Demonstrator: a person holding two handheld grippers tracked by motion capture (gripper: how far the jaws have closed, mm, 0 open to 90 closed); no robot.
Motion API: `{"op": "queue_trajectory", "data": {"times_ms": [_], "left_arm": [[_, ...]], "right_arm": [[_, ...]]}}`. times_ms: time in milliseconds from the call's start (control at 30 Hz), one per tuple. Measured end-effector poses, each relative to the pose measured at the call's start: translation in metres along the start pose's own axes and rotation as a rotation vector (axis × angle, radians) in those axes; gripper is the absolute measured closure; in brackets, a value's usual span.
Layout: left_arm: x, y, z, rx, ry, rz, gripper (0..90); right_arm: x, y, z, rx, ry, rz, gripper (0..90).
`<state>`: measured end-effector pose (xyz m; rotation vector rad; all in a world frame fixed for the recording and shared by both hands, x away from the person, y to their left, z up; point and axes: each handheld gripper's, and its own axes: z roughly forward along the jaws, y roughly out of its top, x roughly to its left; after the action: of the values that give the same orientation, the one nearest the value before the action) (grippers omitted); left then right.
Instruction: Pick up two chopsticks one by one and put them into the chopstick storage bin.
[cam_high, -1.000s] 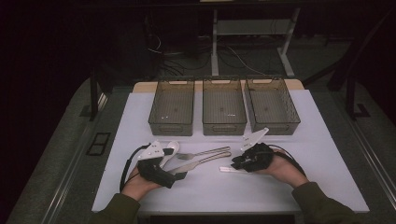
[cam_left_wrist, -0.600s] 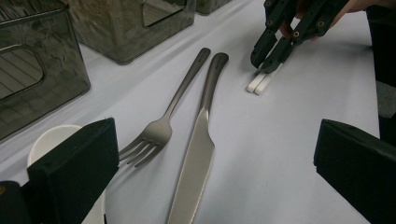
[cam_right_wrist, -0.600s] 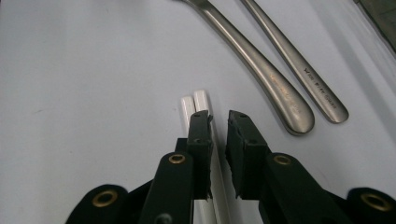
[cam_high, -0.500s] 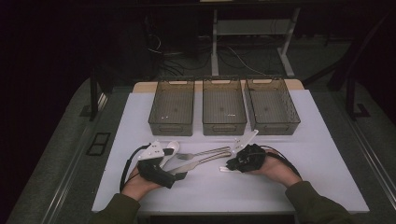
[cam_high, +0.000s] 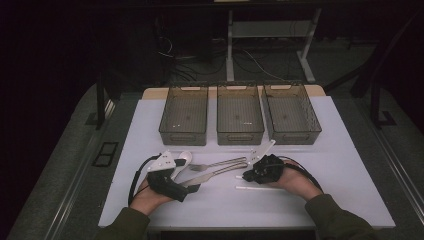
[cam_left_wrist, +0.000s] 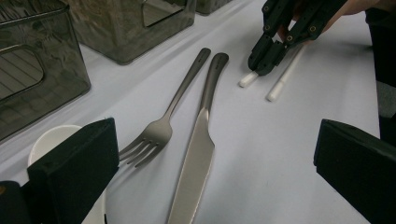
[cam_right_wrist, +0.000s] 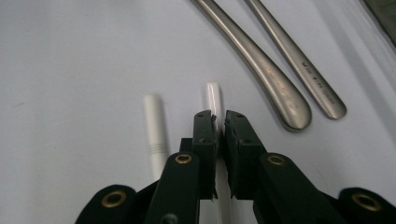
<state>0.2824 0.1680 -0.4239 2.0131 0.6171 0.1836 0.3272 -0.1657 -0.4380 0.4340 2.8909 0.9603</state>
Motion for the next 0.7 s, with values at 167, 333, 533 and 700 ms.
{"op": "queue_trajectory", "data": {"times_ms": [167,333,533,700], "left_arm": [[0.0,0.0,0.0,0.0,0.001,0.001,0.0],[0.0,0.0,0.0,0.0,0.0,0.001,0.0],[0.0,0.0,0.0,0.003,0.001,0.004,0.0],[0.0,0.0,0.0,-0.002,0.0,0.001,0.0]], "right_arm": [[-0.005,-0.003,-0.004,0.001,-0.022,0.017,83.0],[-0.011,-0.008,-0.01,0.001,-0.053,0.032,83.0],[-0.015,-0.013,-0.011,0.016,-0.078,0.05,82.5],[-0.014,-0.013,-0.013,0.008,-0.082,0.053,74.3]]}}
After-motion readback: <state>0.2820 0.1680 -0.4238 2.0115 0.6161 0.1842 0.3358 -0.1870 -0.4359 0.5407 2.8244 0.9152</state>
